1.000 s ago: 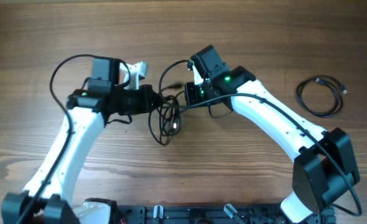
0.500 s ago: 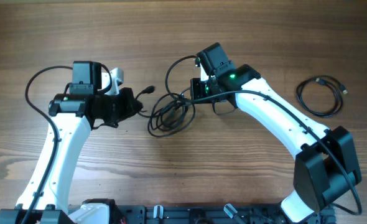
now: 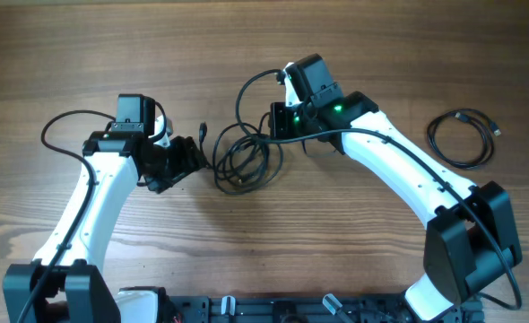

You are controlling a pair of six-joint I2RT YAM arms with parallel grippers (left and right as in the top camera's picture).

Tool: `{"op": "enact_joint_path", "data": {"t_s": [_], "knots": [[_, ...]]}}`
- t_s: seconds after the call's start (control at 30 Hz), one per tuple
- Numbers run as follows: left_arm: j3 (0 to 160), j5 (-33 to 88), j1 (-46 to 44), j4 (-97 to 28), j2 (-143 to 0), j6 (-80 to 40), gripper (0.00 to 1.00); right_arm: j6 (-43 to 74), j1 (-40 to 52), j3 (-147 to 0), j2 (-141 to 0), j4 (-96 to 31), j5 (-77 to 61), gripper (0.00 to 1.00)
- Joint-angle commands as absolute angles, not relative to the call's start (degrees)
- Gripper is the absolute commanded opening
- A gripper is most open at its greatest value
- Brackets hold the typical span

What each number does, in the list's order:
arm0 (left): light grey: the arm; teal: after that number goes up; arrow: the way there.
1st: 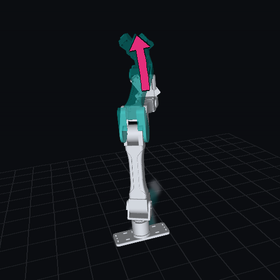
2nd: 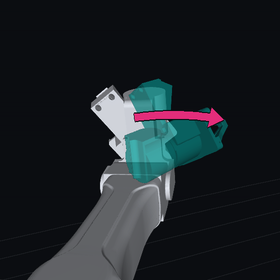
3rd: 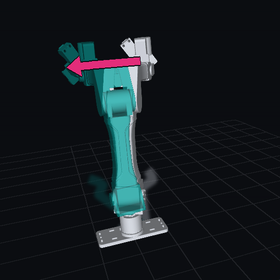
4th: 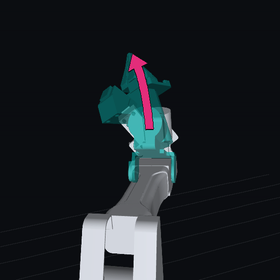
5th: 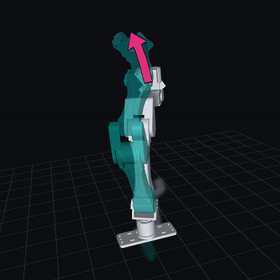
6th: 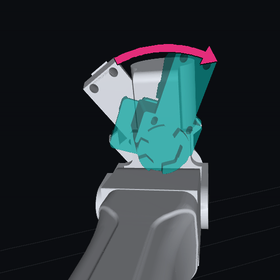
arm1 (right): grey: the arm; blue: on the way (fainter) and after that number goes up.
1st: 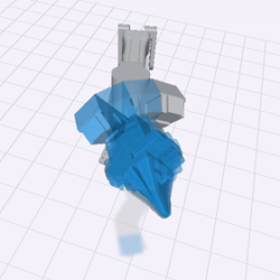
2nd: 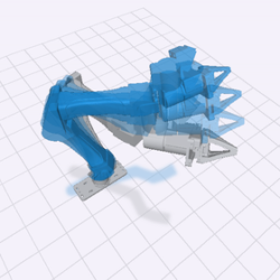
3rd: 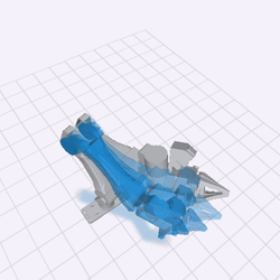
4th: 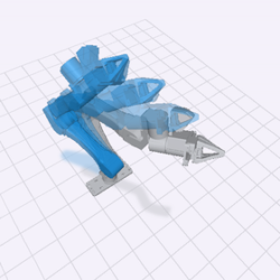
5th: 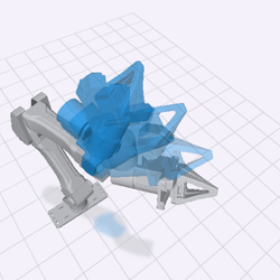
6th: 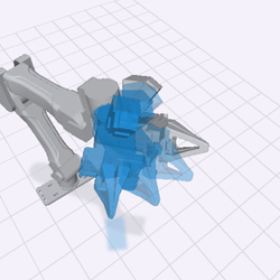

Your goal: Untangle cables

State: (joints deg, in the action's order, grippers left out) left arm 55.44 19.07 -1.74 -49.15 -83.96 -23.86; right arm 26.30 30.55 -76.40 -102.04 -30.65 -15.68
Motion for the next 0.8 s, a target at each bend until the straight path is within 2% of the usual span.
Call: {"op": "enact_joint_path", "data": {"t_s": [0.0, 0.13, 0.2, 0.4, 0.47, 0.57, 0.6, 0.67, 0.73, 0.77], "knots": [[55.1, 18.6, -1.3, -48.9, -84.6, -20.5, 0.82, 23.9, 30.3, -76.0, -103.0, -26.8, -17.9, 0.04], [54.9, 18.5, -1.3, -49.1, -84.6, -19.7, 0.87, 21.8, 30.3, -76.0, -103.0, -19.6, -18.2, 0.04], [54.4, 17.3, -1.3, -48.9, -84.6, -20.0, 1.00, 20.7, 30.2, -76.0, -103.0, -16.6, -21.8, 0.04], [52.4, 11.4, -1.3, -48.0, -84.6, -23.4, 1.00, 22.6, 26.9, -76.2, -97.3, -9.9, -40.3, 0.04], [51.6, 11.4, -1.3, -46.9, -84.7, -23.4, 1.00, 20.2, 26.2, -76.2, -95.3, -10.4, -48.8, 0.04], [51.6, 11.4, -1.2, -45.8, -84.8, -23.4, 1.00, 8.2, 25.4, -76.2, -94.6, -12.8, -74.4, 0.04], [51.6, 11.4, -1.2, -45.6, -84.8, -23.4, 1.00, 6.1, 25.1, -76.2, -94.6, -14.3, -77.4, 0.04], [51.6, 11.4, -1.2, -45.5, -84.8, -23.4, 1.00, 4.7, 23.9, -76.2, -94.7, -18.8, -71.2, 0.04], [51.6, 11.4, -1.2, -45.5, -84.8, -23.4, 1.00, 9.5, 22.6, -76.2, -94.7, -22.4, -60.5, 0.04], [51.6, 10.6, -1.2, -45.5, -84.9, -23.4, 1.00, 8.6, 22.1, -76.2, -94.7, -23.6, -61.5, 0.04]]}}
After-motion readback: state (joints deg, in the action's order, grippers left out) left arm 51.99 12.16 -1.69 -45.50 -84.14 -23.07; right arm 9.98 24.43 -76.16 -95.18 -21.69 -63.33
